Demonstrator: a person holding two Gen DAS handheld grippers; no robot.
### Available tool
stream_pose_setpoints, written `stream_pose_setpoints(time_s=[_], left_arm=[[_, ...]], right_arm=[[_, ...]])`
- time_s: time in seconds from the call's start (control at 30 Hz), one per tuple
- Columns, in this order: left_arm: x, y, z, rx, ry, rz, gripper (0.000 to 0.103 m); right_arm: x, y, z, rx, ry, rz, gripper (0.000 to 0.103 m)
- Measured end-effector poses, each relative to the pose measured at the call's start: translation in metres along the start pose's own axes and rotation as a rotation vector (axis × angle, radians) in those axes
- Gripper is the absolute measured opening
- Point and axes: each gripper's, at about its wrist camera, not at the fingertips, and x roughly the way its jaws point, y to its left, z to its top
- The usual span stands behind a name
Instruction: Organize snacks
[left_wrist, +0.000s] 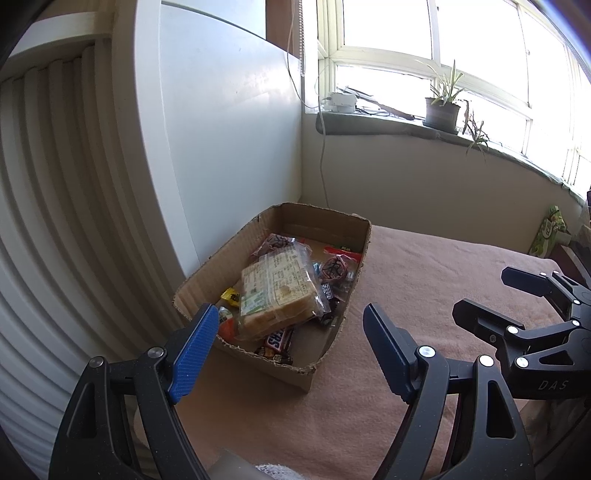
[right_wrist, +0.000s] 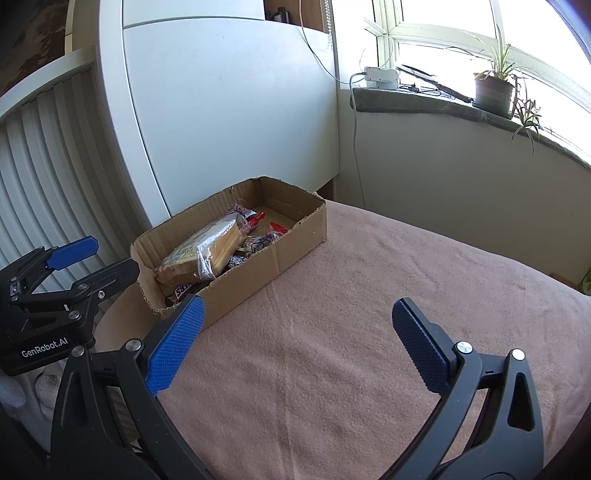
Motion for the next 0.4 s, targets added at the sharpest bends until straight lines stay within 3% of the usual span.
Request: stream_pose_setpoints(time_s=[0.4], left_arm=[[0.0018,0.0001,-0.0016,0.001,0.003,-0.005,0.081]], right_arm=[[0.0063,0.0027,-0.0034,0.003,0.024,-0.003,0.103]])
